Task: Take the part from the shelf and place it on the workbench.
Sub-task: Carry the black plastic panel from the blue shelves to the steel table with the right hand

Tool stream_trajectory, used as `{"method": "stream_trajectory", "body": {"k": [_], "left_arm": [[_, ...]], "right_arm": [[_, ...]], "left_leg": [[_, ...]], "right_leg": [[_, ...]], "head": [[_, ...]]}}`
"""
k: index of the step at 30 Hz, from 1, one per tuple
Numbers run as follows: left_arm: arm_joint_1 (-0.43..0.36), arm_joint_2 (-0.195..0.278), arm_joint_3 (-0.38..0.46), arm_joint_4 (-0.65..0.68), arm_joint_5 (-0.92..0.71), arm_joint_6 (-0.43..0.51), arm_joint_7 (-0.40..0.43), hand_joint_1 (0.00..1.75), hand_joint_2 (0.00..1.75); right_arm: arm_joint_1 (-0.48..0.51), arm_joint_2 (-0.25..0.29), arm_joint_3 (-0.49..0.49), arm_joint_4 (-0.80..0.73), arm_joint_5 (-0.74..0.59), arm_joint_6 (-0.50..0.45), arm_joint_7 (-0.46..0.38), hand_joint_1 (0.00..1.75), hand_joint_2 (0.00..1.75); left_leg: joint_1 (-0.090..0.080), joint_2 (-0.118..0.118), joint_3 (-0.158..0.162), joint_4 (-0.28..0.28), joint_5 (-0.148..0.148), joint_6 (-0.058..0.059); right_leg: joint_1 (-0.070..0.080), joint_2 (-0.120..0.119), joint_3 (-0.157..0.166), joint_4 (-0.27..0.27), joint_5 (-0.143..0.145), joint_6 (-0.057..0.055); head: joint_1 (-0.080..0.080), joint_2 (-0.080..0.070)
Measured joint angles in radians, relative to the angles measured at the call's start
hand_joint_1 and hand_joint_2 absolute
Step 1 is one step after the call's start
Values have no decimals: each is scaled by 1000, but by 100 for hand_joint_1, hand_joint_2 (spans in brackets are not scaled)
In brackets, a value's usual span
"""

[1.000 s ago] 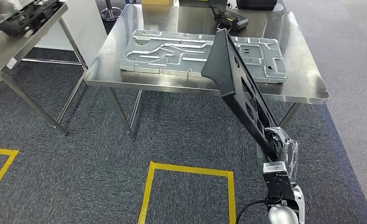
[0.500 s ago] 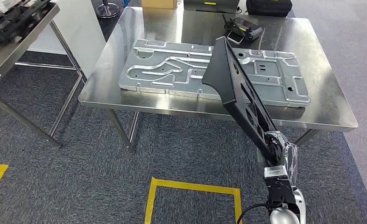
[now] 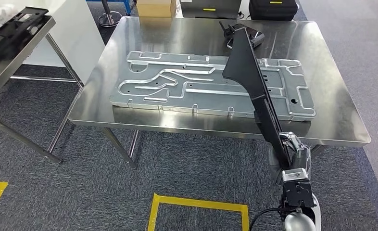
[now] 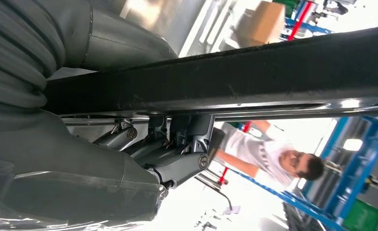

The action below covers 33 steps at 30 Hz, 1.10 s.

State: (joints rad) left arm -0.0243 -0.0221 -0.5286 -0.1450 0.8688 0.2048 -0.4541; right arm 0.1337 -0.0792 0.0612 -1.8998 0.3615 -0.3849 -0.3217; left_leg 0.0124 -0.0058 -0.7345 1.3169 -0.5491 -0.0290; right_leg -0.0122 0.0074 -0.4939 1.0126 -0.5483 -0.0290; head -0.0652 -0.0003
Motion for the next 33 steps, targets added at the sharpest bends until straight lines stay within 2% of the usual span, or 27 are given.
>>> {"method": "stream_trajectory", "body": {"k": [1,2,3,4,5,6,7,9,10,12,13,14,15,16,17,18,20,21,22,23,25,30,33], "left_arm": [[1,0,-2,0,-1,-1,1,0,0],[1,0,-4,0,-1,-2,2,0,0],[3,1,-6,0,-1,-2,4,0,0],[4,5,-7,1,-1,-3,7,0,0],[5,6,-10,2,-1,-4,9,0,0],[5,9,-12,2,-1,-3,13,0,0],[3,10,-14,3,-1,-2,15,0,0],[-1,9,-17,2,2,2,20,0,0],[-2,8,-18,2,4,5,22,0,0],[-1,5,-18,2,10,9,25,0,0],[0,4,-18,2,13,10,26,0,0],[1,3,-18,2,15,11,28,0,0],[2,1,-18,2,17,11,28,0,0],[4,-1,-18,2,17,11,29,0,0],[5,-2,-18,2,18,11,29,0,0],[7,-3,-18,2,19,11,30,0,0],[15,-1,-18,3,23,14,30,0,0],[17,0,-18,5,26,16,29,0,0],[18,2,-18,6,29,19,29,0,0],[16,3,-18,6,33,22,28,0,0],[9,1,-18,6,35,24,29,0,0],[-2,0,-18,6,40,25,27,0,0],[-4,0,-18,6,42,26,27,0,0]], "right_arm": [[-6,-3,-1,0,1,1,0,175,175],[-11,-6,-2,-1,2,2,1,175,175],[-17,-10,-3,-2,5,3,1,175,175],[-25,-14,-4,-1,10,3,1,175,175],[-36,-20,-6,0,14,4,2,175,175],[-50,-26,-7,3,17,7,3,175,175],[-64,-31,-7,7,19,11,6,175,175],[-98,-40,-7,14,24,23,15,175,175],[-119,-43,-7,19,27,28,18,175,175],[-166,-50,-4,39,35,37,20,175,175],[-184,-52,-3,53,38,40,21,175,175],[-197,-54,-2,66,40,41,22,175,175],[-206,-55,-1,77,42,41,24,175,175],[-213,-56,1,86,44,41,26,175,175],[-220,-56,2,93,47,40,26,175,175],[-225,-57,3,100,52,40,27,175,175],[-230,-61,6,121,63,43,35,175,175],[-232,-62,9,132,67,49,43,175,175],[-234,-64,13,142,67,59,53,175,175],[-240,-64,17,149,65,70,63,175,175],[-256,-65,24,161,64,87,80,175,175],[-288,-65,37,212,86,119,125,175,175],[-307,-65,45,246,106,128,150,175,175]], "left_leg": [[-2,0,-16,5,27,6],[-6,0,-13,-34,75,16],[-13,-1,2,-94,128,31],[-21,-1,17,-143,168,47],[-28,0,32,-186,191,62],[-36,1,44,-210,191,73],[-41,3,56,-228,179,80],[-41,6,102,-295,148,82],[-35,7,131,-328,138,82],[-23,6,186,-376,128,76],[-19,4,210,-393,122,74],[-15,1,235,-406,113,69],[-11,-3,260,-417,102,64],[-6,-7,285,-424,90,58],[0,-10,309,-428,75,51],[5,-13,332,-429,58,44],[9,-17,361,-410,11,25],[7,-18,362,-396,-2,17],[5,-17,358,-382,-15,12],[4,-16,352,-373,-20,7],[5,-11,361,-382,-17,5],[9,-5,415,-431,-16,0],[15,-1,447,-464,-31,-14]], "right_leg": [[4,2,18,0,-12,-1],[8,3,37,-1,-25,-2],[11,5,57,-3,-39,-2],[13,5,72,-7,-51,-1],[12,7,82,-12,-60,2],[8,7,89,-21,-64,8],[5,8,94,-28,-62,15],[3,5,101,-25,-43,26],[4,4,92,1,-29,29],[4,1,34,99,-21,35],[3,1,-7,153,-36,40],[0,1,-47,192,-67,46],[-4,0,-83,209,-101,54],[-10,-1,-111,203,-126,63],[-17,-2,-131,175,-128,72],[-26,-5,-145,128,-94,83],[-42,-18,-165,35,80,98],[-46,-20,-173,11,154,97],[-46,-19,-181,5,199,89],[-43,-13,-184,14,193,79],[-39,-2,-183,17,175,63],[-33,10,-150,5,153,49],[-26,11,-133,2,145,44]], "head": [[0,0],[0,0],[0,0],[0,0],[0,0],[0,0],[-1,0],[-2,0],[-1,0],[-1,0],[0,0],[0,0],[0,0],[0,0],[0,0],[0,0],[-1,0],[-2,0],[-2,0],[-2,0],[-1,0],[-1,0],[-1,0]]}}
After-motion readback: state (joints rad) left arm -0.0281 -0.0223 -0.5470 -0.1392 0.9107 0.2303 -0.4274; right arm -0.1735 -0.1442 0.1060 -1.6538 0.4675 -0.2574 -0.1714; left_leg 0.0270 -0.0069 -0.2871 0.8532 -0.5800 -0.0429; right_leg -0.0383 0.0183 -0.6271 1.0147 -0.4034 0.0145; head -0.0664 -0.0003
